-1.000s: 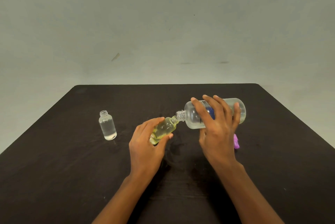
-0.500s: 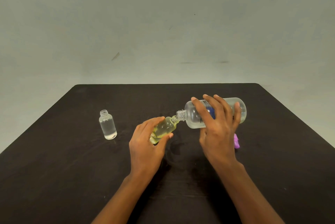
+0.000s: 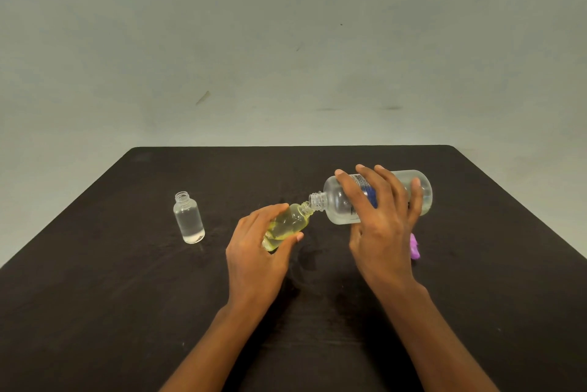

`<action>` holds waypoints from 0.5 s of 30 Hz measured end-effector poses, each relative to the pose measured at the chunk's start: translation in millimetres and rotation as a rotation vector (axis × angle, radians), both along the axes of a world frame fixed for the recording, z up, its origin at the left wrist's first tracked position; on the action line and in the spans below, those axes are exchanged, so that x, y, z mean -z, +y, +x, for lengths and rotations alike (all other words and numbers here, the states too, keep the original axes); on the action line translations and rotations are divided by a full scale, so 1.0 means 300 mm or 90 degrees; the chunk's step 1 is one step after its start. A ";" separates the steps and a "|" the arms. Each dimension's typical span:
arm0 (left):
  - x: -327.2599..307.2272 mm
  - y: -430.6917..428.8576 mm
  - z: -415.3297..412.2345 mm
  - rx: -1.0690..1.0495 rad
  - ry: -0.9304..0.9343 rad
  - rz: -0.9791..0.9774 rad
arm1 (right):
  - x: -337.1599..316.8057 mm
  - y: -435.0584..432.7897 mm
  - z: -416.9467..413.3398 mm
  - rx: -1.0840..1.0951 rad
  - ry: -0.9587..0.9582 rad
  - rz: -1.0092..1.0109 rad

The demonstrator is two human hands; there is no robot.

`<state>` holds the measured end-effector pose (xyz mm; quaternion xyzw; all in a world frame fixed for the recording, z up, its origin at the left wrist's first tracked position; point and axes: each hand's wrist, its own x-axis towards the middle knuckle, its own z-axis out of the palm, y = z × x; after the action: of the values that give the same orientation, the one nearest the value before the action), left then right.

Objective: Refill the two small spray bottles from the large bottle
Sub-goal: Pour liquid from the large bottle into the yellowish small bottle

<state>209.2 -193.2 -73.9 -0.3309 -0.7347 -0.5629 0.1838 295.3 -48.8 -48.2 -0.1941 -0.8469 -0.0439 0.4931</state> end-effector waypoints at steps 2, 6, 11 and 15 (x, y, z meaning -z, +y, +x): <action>0.003 -0.002 0.000 0.001 0.000 0.002 | 0.000 0.000 -0.001 0.001 0.001 0.001; 0.005 -0.001 -0.002 0.002 0.000 0.005 | 0.000 -0.001 -0.002 0.001 0.001 0.001; 0.004 -0.001 0.000 0.002 -0.003 0.007 | 0.000 -0.001 0.000 0.002 0.007 0.005; 0.001 0.001 0.001 -0.002 -0.003 0.003 | -0.001 0.000 -0.001 0.003 0.010 0.008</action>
<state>209.6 -193.0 -74.2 -0.3280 -0.7345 -0.5650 0.1836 295.1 -48.9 -47.9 -0.1930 -0.8424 -0.0488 0.5008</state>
